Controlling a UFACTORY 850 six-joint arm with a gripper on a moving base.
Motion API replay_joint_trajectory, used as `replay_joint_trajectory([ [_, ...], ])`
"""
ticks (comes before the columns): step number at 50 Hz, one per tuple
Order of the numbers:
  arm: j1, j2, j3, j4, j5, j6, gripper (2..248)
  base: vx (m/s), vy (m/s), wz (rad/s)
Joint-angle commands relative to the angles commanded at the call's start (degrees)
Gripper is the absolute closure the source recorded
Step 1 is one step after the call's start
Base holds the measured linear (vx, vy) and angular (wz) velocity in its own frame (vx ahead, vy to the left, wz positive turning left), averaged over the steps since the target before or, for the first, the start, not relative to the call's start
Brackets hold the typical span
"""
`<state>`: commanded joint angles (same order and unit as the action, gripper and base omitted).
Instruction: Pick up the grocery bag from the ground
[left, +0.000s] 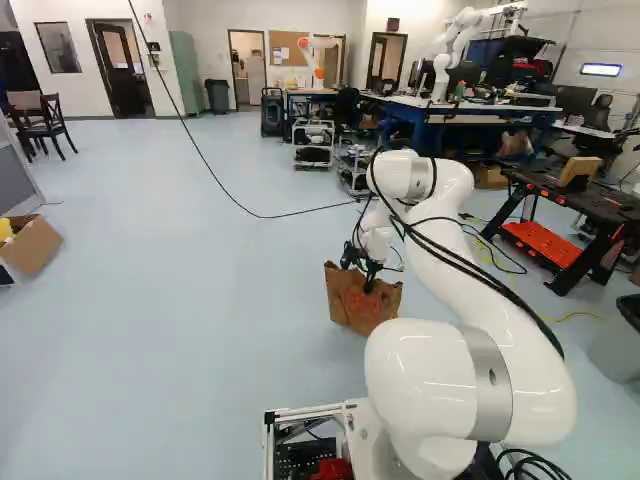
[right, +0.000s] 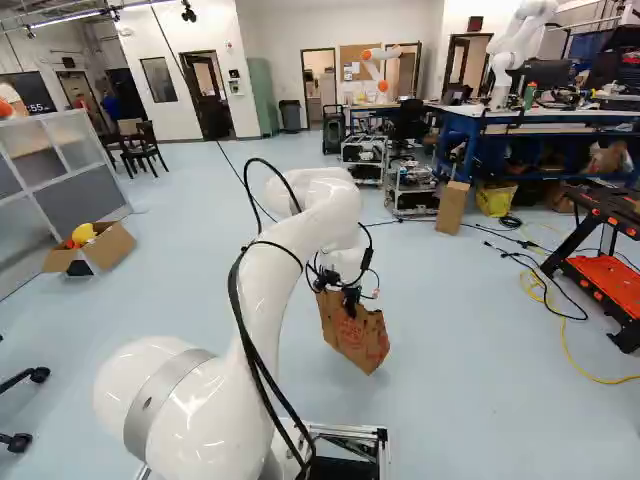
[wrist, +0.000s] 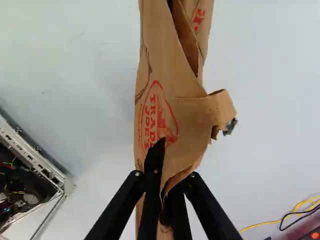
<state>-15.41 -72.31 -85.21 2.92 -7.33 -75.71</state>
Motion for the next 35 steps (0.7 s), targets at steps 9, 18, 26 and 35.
replay_joint_trajectory([
  [9,0.1,2.9,4.0,0.0,0.0,0.0,230,0.000,0.000,0.000],
  [18,0.3,5.7,7.9,0.0,0.0,0.0,230,0.000,0.000,0.000],
  [26,0.5,8.2,11.3,0.0,0.0,0.0,230,0.000,0.000,0.000],
  [35,1.0,11.1,15.1,0.0,0.0,0.0,230,0.000,0.000,0.000],
])
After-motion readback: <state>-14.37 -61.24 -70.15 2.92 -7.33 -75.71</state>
